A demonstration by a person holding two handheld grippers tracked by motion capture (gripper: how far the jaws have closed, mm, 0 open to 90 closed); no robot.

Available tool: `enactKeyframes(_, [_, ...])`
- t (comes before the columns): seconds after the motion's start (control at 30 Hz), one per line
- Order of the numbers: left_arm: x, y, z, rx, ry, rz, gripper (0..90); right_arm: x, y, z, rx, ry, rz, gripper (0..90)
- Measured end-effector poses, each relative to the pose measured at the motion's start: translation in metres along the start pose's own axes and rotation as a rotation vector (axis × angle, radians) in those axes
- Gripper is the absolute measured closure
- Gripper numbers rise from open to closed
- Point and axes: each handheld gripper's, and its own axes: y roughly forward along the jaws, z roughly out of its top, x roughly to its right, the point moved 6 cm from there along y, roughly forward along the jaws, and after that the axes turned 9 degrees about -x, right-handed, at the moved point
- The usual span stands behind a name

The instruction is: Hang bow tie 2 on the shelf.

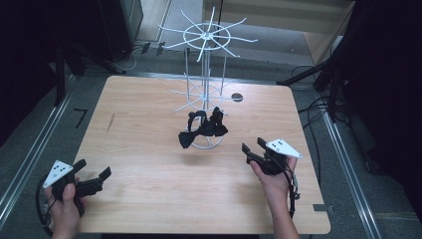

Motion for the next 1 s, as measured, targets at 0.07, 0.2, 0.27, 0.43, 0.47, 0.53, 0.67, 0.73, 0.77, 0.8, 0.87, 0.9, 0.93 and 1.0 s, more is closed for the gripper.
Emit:
enactKeyframes(0.07, [0.0, 0.0, 0.0, -0.001, 0.005, 0.006, 0.0, 0.003, -0.002, -0.003, -0.004, 0.004, -0.004, 35.3])
enactKeyframes(0.2, [0.002, -0.001, 0.0, 0.006, 0.02, 0.017, 0.0, 0.008, -0.005, -0.01, -0.018, 0.003, -0.016, 34.9])
enactKeyframes(0.27, [0.002, -0.001, 0.0, 0.011, 0.025, 0.019, 0.0, 0.011, -0.008, -0.014, -0.024, 0.006, -0.02, 34.6])
enactKeyframes(0.43, [0.002, -0.001, 0.0, 0.01, 0.02, 0.022, 0.0, 0.02, -0.013, -0.025, -0.047, 0.007, -0.037, 33.7])
enactKeyframes(0.47, [0.003, 0.0, 0.0, 0.01, 0.028, 0.029, 0.0, 0.022, -0.014, -0.027, -0.052, 0.007, -0.037, 33.5])
enactKeyframes(0.53, [0.003, -0.001, 0.0, 0.006, 0.038, 0.036, 0.0, 0.024, -0.017, -0.031, -0.057, 0.008, -0.041, 33.0])
enactKeyframes(0.67, [0.003, -0.001, 0.0, 0.014, 0.039, 0.035, 0.0, 0.033, -0.023, -0.035, -0.052, 0.029, -0.05, 30.0])
enactKeyframes(0.73, [0.004, -0.001, 0.0, 0.018, 0.038, 0.034, 0.0, 0.036, -0.027, -0.037, -0.05, 0.045, -0.05, 28.7])
enactKeyframes(0.77, [0.004, -0.001, 0.0, 0.018, 0.039, 0.037, 0.0, 0.039, -0.029, -0.039, -0.05, 0.047, -0.052, 28.3])
enactKeyframes(0.8, [0.004, -0.001, 0.0, 0.016, 0.043, 0.039, 0.0, 0.04, -0.03, -0.04, -0.052, 0.052, -0.053, 28.2])
enactKeyframes(0.87, [0.004, -0.001, 0.0, 0.013, 0.046, 0.039, 0.0, 0.044, -0.033, -0.043, -0.06, 0.062, -0.056, 26.4])
enactKeyframes(0.9, [0.004, -0.001, 0.0, 0.013, 0.046, 0.038, 0.0, 0.047, -0.035, -0.046, -0.066, 0.063, -0.058, 25.9])
enactKeyframes(0.93, [0.004, -0.001, -0.001, 0.013, 0.046, 0.037, 0.0, 0.048, -0.035, -0.047, -0.069, 0.066, -0.06, 25.2])
enactKeyframes(1.0, [0.004, -0.001, -0.001, 0.013, 0.047, 0.037, 0.0, 0.052, -0.038, -0.051, -0.075, 0.083, -0.061, 23.0])
